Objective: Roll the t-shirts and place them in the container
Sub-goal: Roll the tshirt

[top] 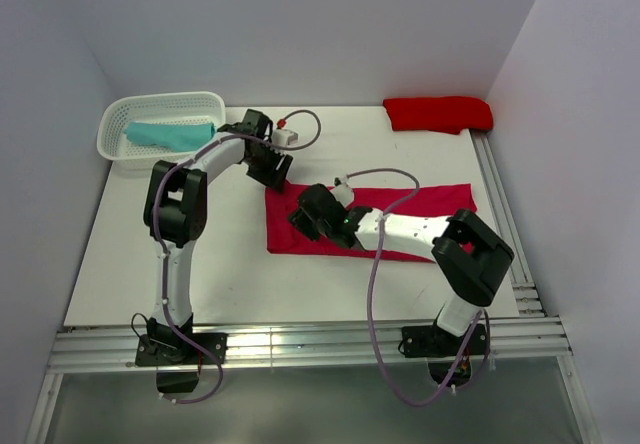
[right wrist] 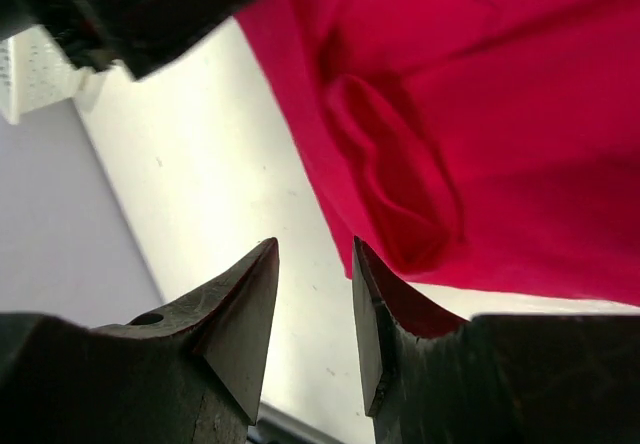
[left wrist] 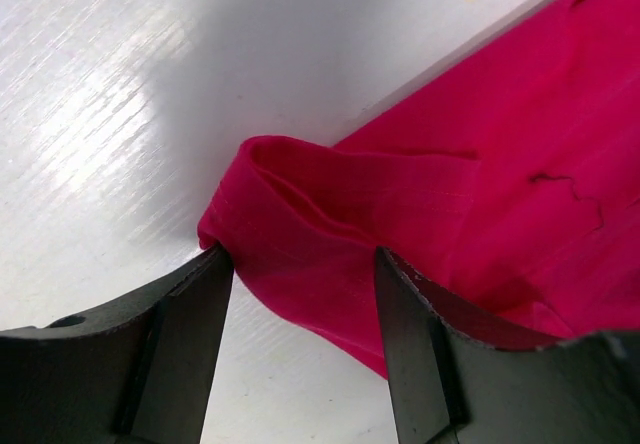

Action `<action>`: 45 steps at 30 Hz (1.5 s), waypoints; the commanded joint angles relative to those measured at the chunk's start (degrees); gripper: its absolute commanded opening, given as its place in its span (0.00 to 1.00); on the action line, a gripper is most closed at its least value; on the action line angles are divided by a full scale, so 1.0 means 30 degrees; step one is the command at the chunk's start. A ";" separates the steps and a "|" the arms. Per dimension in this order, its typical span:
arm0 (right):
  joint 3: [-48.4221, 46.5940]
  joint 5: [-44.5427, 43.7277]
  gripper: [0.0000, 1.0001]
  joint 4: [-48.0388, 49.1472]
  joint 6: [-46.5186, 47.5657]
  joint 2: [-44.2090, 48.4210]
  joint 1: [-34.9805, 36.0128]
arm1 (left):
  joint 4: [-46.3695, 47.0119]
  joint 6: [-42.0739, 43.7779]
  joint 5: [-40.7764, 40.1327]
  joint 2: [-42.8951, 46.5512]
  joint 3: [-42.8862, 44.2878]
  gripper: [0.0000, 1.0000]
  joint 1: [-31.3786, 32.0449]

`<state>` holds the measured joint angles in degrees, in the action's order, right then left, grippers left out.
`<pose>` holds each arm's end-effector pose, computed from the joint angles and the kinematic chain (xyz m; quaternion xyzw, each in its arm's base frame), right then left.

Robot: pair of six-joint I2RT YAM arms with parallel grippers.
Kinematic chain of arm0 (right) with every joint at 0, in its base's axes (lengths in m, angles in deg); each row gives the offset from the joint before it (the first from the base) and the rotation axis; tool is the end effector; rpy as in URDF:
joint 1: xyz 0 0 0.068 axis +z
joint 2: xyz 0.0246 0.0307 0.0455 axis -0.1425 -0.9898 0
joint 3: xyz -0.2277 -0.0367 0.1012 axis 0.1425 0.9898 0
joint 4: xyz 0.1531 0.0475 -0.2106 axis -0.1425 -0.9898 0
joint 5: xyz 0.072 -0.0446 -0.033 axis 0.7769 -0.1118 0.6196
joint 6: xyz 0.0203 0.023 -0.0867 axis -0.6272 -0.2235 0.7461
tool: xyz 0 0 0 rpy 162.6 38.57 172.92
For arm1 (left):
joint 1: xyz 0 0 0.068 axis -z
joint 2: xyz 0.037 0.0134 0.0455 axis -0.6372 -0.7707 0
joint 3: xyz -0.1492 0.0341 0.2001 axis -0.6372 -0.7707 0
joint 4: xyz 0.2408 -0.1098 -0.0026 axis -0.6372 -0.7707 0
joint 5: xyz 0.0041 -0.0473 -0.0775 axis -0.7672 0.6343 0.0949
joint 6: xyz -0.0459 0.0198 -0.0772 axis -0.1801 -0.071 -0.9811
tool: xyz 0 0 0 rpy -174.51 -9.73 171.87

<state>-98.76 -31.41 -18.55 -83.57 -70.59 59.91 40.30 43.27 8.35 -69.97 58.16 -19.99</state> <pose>0.2526 0.2895 0.1340 0.2875 0.8623 0.3306 0.2540 0.4347 -0.1819 0.1153 0.2922 0.9230 -0.1672 0.1863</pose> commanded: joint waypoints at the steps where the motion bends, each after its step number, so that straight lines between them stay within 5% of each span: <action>1: -0.2781 -0.1944 0.43 -0.4336 0.2469 -0.0754 0.0248 | 0.0129 0.0427 0.0000 -0.0042 0.0845 0.63 0.0323; 5: -0.5977 -0.2532 0.48 -0.6865 0.4401 -0.2483 0.0454 | -0.0075 0.0486 -0.0176 -0.0159 0.1080 0.63 0.0499; 16: -0.8148 -0.2884 0.50 -0.9300 0.5168 -0.5034 0.1508 | -0.0105 0.0603 -0.0470 -0.0130 0.1051 0.63 0.0763; 23: -0.7330 -0.2123 0.17 -0.8598 0.4350 -0.5095 0.1859 | -0.0252 0.0837 -0.0206 -0.0130 0.1227 0.64 0.0939; 36: -0.5396 -0.1477 0.10 -0.7719 0.2649 -0.4479 0.2094 | 0.0628 -0.0215 -0.1671 0.0690 0.1343 0.68 0.1027; 45: -0.5571 -0.1273 0.12 -0.7396 0.2766 -0.4596 0.1919 | -0.0977 -0.1094 -0.0385 0.1804 0.1899 0.72 -0.0026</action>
<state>-115.92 -35.59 -40.93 -74.61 -85.94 65.62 39.64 42.13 5.05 -68.97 60.41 -18.65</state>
